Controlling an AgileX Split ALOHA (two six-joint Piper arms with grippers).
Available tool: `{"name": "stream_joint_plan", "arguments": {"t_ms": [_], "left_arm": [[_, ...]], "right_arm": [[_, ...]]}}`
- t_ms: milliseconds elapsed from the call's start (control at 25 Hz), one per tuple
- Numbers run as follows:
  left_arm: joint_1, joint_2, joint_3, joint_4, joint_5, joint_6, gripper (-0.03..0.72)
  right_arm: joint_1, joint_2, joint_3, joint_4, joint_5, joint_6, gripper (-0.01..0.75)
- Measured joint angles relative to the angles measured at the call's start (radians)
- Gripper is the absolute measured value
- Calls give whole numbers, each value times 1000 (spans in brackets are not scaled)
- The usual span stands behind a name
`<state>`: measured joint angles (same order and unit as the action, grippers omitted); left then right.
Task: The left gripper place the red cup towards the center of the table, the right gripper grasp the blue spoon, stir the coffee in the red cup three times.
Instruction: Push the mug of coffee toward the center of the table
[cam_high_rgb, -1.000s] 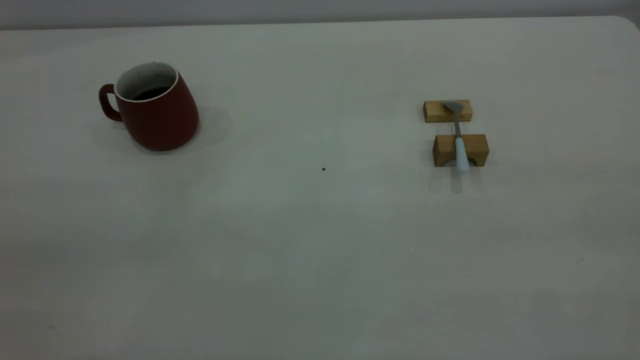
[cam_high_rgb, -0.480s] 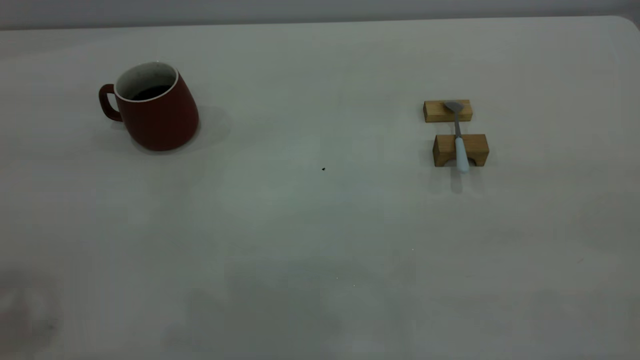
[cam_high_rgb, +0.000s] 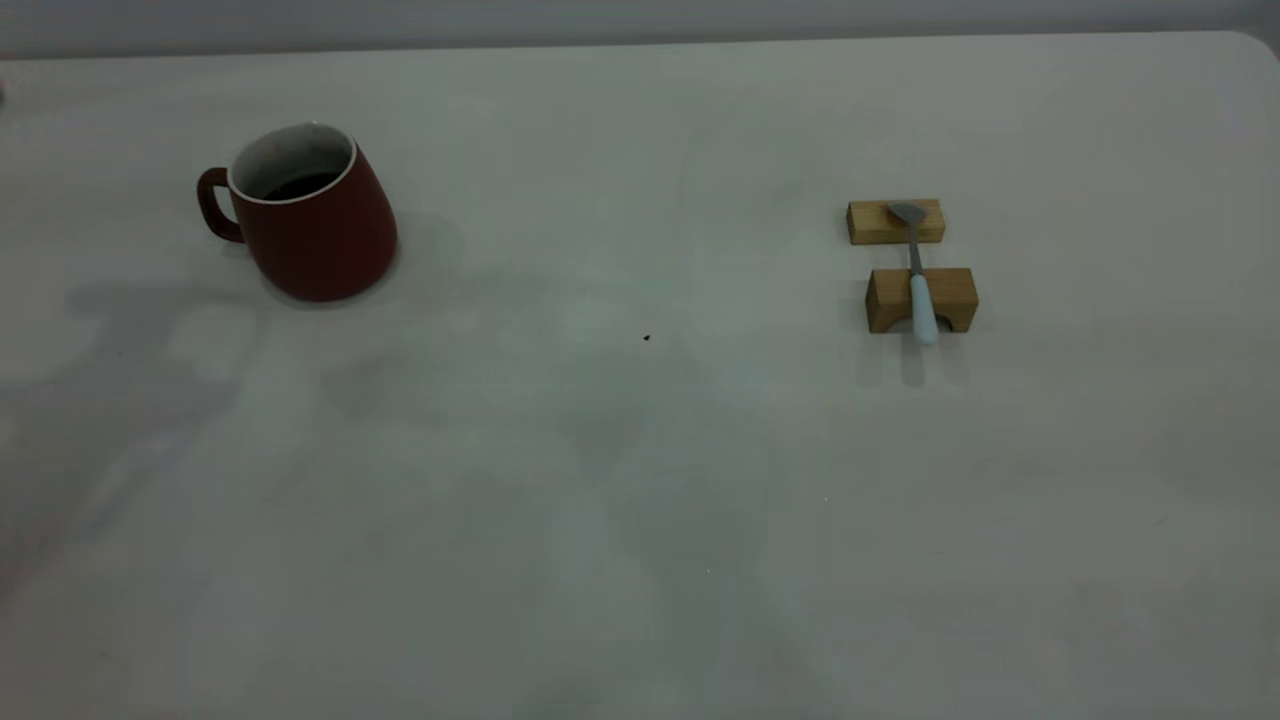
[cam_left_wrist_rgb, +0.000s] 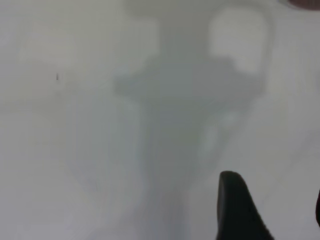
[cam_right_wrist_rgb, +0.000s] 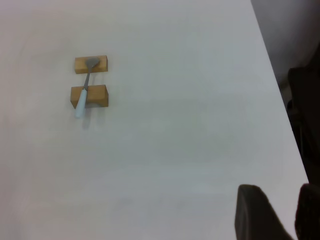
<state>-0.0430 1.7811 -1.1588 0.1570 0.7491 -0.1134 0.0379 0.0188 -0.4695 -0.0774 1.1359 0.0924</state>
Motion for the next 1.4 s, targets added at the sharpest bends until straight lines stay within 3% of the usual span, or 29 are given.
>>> {"name": "stream_joint_plan", "arguments": {"t_ms": [360,640,800,1080,1400], "left_arm": [[148,375,-383,-18,88,205,449],[134,529,-617,-43,111,698,449],[117,587,-632,-74,100,1076,449],[112,661,-632,-312,36,1704,449],[99,719,-634,-411,-49,1854,449]], "right_arm": [[0,0,0,0,0,0,237],[0,0,0,0,0,0,237],[0,0,0,0,0,0,237],[0,0,0,0,0,0,237],[0,0,0,0,0,0,237]]}}
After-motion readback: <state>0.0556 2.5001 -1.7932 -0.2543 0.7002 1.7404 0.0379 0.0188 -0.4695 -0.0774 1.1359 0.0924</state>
